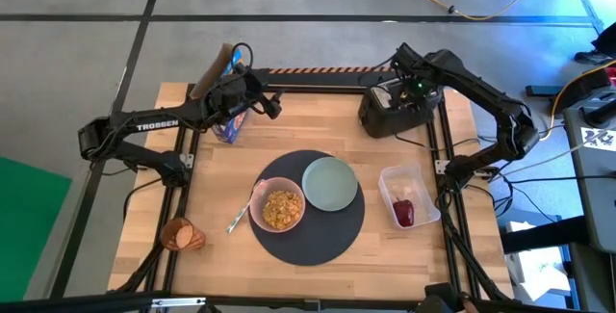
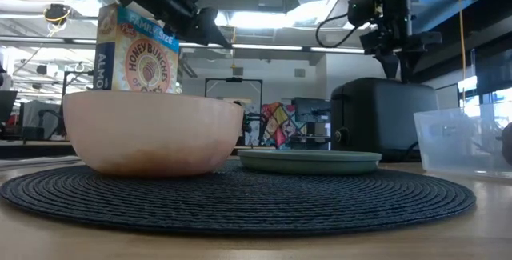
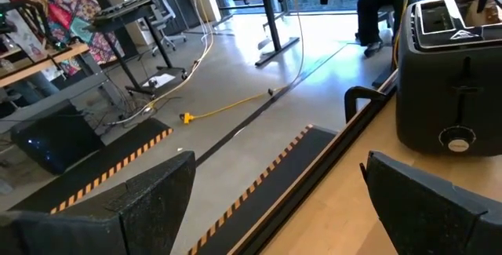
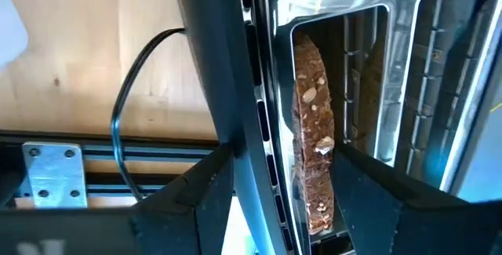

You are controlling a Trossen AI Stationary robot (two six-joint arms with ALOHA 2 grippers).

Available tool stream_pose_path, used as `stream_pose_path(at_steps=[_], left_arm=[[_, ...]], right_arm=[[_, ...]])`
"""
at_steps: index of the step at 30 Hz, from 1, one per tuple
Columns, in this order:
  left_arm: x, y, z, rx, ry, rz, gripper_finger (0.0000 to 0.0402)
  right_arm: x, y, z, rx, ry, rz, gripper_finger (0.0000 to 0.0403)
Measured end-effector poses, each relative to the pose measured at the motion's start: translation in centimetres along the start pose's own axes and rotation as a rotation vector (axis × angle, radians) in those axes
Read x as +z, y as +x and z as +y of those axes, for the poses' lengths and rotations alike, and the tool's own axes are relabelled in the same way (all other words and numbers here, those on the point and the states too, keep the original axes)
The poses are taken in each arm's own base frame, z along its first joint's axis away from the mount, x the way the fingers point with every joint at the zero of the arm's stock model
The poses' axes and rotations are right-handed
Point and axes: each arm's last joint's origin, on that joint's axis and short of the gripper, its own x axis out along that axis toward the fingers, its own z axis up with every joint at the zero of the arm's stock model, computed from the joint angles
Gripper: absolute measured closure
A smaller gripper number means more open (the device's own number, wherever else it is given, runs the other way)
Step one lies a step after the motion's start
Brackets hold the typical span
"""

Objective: Arrange a breakfast setting
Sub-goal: Put the toasted bread from the toaster on the blue plate

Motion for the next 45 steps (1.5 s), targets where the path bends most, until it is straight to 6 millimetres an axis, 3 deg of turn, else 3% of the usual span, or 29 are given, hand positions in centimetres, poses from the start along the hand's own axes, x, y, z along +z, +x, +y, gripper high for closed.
stream_pose_path(at_steps=[8,14,36,45], left_arm=[[0.0,0.0,0.0,0.000,-0.001,0.000,0.0042],[0.0,0.0,0.0,0.000,-0.005,0.000,0.0042],[-0.1,0.3,0.8,0.030,-0.014,0.008,0.0042],[-0.1,0.3,0.8,0.031,-0.014,0.008,0.0042]], right_arm=[[0.1,-1.2,-0.6,-0.044,0.049,-0.040,0.0210],[-0.2,-1.2,-0.1,0.018,0.048,-0.022,0.0210],[-0.4,-0.4,-0.8,-0.028,0.091,-0.027,0.0210],[-0.2,0.1,-1.0,-0.048,0.096,-0.041,0.0272]])
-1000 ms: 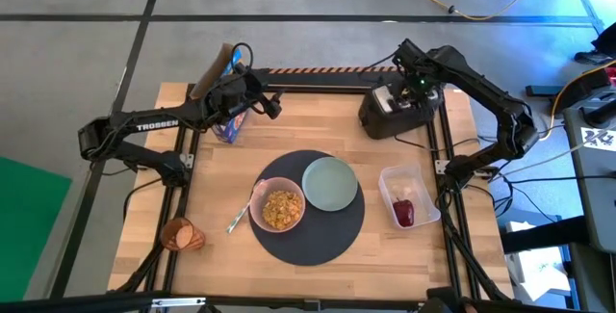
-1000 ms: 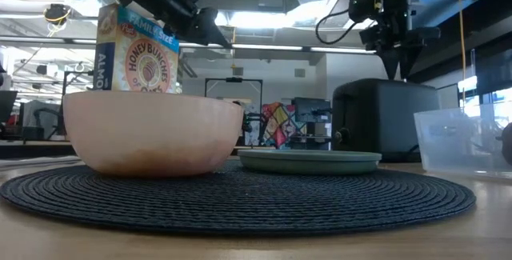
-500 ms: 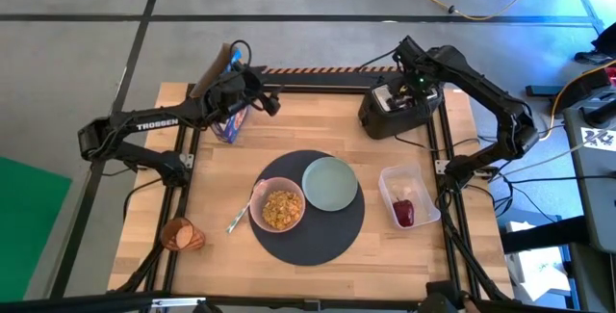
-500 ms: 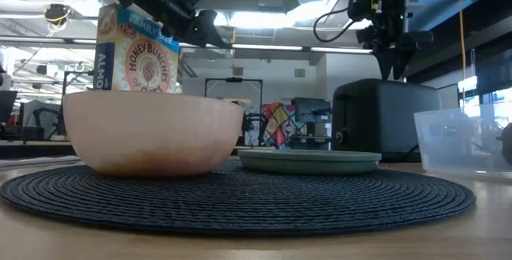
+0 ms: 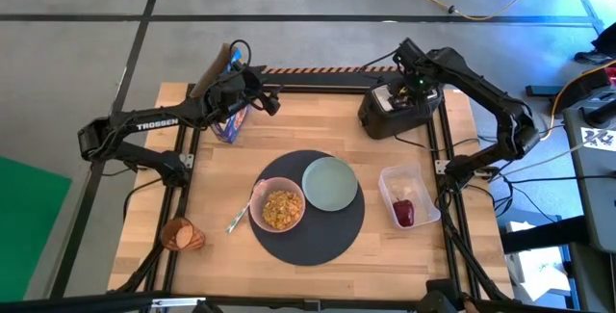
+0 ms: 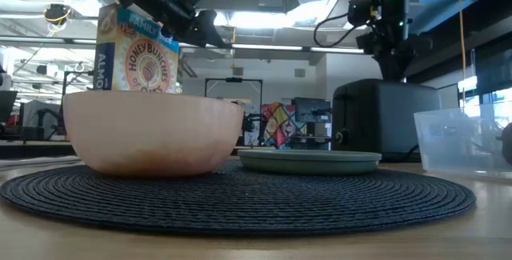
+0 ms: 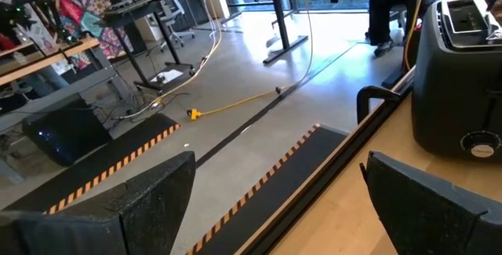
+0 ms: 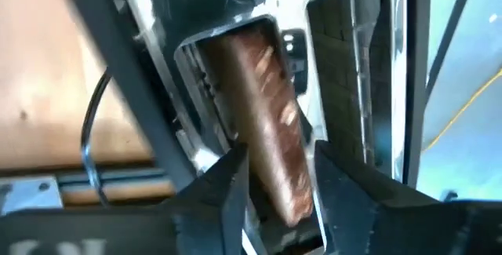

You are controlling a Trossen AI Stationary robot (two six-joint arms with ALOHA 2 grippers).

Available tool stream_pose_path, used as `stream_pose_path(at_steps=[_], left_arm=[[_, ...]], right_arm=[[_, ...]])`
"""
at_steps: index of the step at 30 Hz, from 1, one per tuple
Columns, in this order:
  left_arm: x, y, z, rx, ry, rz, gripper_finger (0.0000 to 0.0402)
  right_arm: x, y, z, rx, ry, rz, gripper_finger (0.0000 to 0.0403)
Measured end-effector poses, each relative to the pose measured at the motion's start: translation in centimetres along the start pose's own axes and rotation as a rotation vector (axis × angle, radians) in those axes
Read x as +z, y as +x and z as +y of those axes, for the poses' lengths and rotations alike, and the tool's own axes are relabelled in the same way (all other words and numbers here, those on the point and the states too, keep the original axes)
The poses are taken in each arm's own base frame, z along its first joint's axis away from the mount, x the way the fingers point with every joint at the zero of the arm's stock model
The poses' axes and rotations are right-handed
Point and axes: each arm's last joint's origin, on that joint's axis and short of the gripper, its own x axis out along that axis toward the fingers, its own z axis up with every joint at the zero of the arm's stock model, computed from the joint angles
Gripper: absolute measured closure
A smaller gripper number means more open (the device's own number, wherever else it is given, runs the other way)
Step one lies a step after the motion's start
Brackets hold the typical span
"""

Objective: Arrange a breakfast setting
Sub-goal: Put the toasted bread from the toaster on the blue plate

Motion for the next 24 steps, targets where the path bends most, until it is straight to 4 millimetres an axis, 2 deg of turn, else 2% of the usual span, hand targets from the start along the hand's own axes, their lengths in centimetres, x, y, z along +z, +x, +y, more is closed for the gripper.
stream_pose_path(at_steps=[6,16,24], left_arm=[[-0.26,0.42,0.02,0.006,0.002,0.011,0.0042],[-0.69,0.97,-0.30,0.003,-0.038,0.030,0.0042],[-0.48,0.97,-0.27,0.006,-0.044,0.009,0.0042]], right_arm=[[0.05,0.03,-0.09,-0.009,0.006,-0.004,0.0300],[-0.10,0.03,0.18,0.020,-0.001,0.004,0.0301],[-0.08,0.94,0.50,0.018,-0.005,0.019,0.0302]])
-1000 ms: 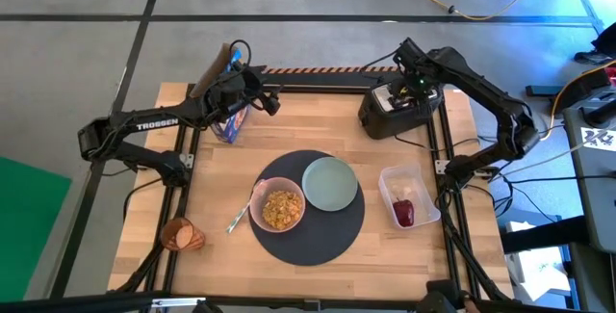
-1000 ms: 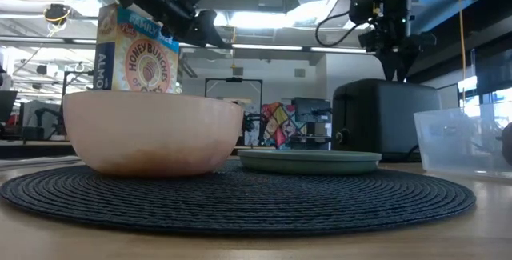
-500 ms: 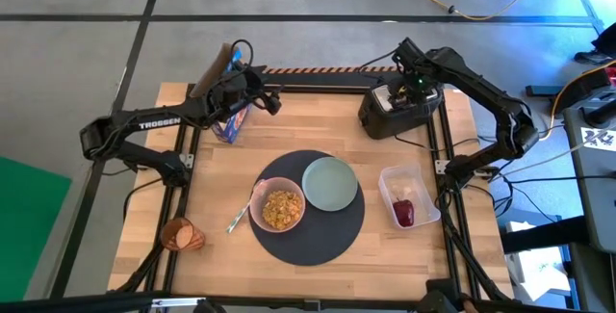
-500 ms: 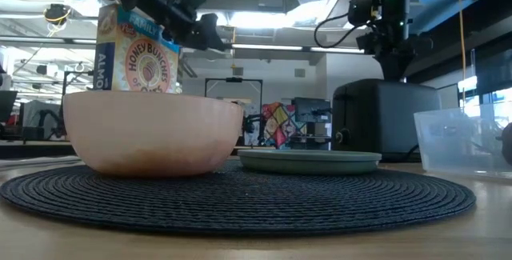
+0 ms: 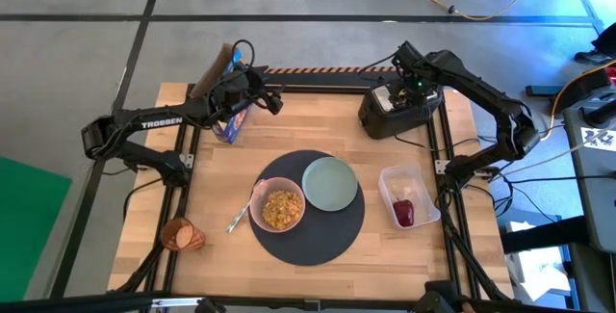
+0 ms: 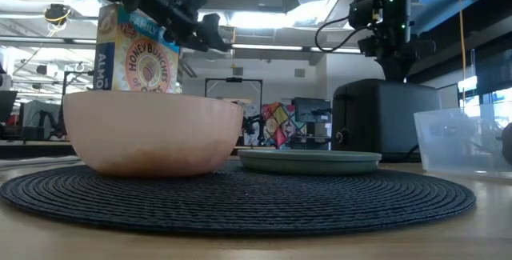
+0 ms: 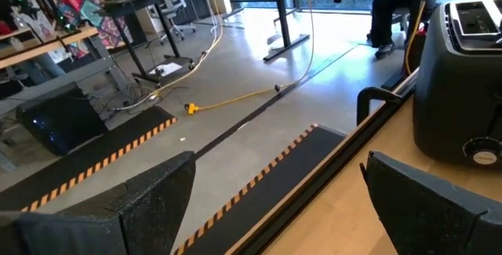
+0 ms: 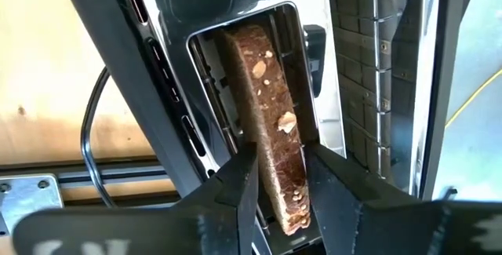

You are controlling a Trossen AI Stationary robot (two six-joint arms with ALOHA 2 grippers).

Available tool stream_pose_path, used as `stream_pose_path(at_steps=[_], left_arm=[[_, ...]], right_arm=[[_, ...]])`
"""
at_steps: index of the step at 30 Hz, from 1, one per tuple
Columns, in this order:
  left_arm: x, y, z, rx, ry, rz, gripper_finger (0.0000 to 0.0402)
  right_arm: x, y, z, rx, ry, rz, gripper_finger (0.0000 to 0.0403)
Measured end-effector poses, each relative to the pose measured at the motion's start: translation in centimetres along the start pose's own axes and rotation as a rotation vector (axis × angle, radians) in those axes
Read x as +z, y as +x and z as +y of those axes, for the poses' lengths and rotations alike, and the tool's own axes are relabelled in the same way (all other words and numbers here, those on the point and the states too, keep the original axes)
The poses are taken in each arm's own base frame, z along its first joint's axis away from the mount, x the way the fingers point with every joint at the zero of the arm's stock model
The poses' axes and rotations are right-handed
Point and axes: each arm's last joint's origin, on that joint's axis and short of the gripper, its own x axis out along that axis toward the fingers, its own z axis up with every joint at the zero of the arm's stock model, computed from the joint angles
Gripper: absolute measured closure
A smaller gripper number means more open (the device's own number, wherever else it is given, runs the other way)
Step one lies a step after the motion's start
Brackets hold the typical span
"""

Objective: Arrange a breakfast setting
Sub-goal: Put the toasted bread from the toaster on the blue plate

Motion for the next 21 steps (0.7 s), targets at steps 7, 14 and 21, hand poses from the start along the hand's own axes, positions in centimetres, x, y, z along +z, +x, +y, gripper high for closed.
stream_pose_path(at_steps=[7,14,21], left_arm=[[0.02,-0.08,-0.20,-0.007,0.002,-0.001,0.0042],[0.02,-0.08,-0.20,-0.007,0.002,-0.001,0.0042],[0.02,-0.08,-0.20,-0.007,0.002,-0.001,0.0042]], right_arm=[[0.03,0.06,-0.05,-0.006,0.001,0.002,0.0302],[0.04,0.10,-0.06,-0.006,0.001,0.003,0.0302],[0.04,0.12,-0.06,-0.005,0.002,0.003,0.0302]])
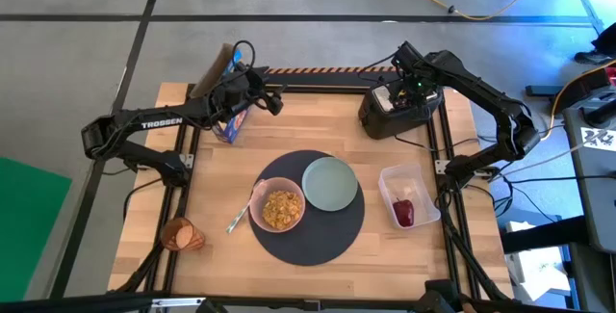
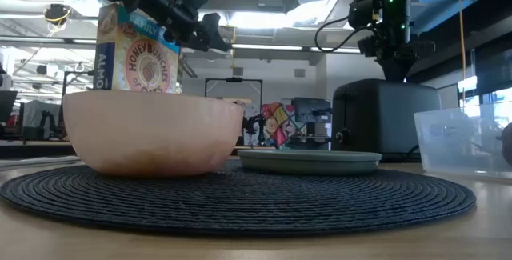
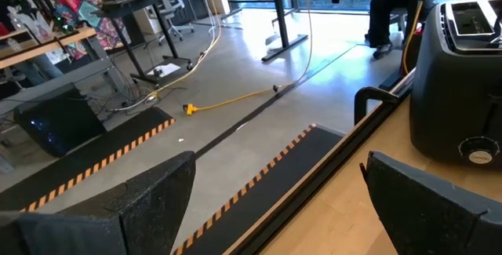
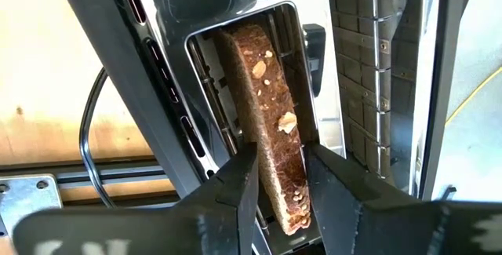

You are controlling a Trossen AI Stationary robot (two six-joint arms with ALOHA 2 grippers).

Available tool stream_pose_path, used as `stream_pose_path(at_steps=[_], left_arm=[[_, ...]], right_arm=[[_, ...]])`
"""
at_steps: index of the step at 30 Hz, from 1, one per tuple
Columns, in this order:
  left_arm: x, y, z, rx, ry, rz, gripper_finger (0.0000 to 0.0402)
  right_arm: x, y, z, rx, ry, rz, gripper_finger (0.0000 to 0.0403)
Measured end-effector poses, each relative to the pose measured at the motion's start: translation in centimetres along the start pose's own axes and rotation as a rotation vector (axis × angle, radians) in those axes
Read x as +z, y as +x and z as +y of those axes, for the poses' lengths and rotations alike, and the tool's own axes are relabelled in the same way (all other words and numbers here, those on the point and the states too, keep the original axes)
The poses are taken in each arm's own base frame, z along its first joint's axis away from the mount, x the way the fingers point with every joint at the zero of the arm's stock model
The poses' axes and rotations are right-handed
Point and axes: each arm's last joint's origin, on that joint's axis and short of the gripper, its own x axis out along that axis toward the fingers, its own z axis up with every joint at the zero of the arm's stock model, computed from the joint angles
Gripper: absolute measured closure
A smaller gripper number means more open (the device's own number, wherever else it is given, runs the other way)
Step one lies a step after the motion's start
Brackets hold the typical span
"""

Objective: Arrange a breakfast setting
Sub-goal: Put the toasted bread from the toaster on the blue plate

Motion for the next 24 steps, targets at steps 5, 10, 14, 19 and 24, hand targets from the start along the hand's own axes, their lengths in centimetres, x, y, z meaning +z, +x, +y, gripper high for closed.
stream_pose_path(at_steps=[5,10,14,19,24], left_arm=[[0.0,0.0,0.0,0.000,0.000,0.000,0.0042],[0.0,0.0,0.0,0.000,0.000,0.000,0.0042],[0.0,0.0,0.0,0.000,0.000,0.000,0.0042],[0.0,0.0,0.0,0.000,0.000,0.000,0.0042],[0.0,0.0,0.0,0.000,0.000,0.000,0.0042]], right_arm=[[0.0,0.1,0.0,0.004,0.002,0.003,0.0320],[0.0,0.2,0.0,0.009,0.002,0.006,0.0348],[0.0,0.2,0.0,0.008,0.003,0.005,0.0360],[0.0,-0.9,-0.5,-0.023,0.041,-0.009,0.0362],[-0.2,-3.1,-1.0,-0.057,0.066,-0.030,0.0363]])
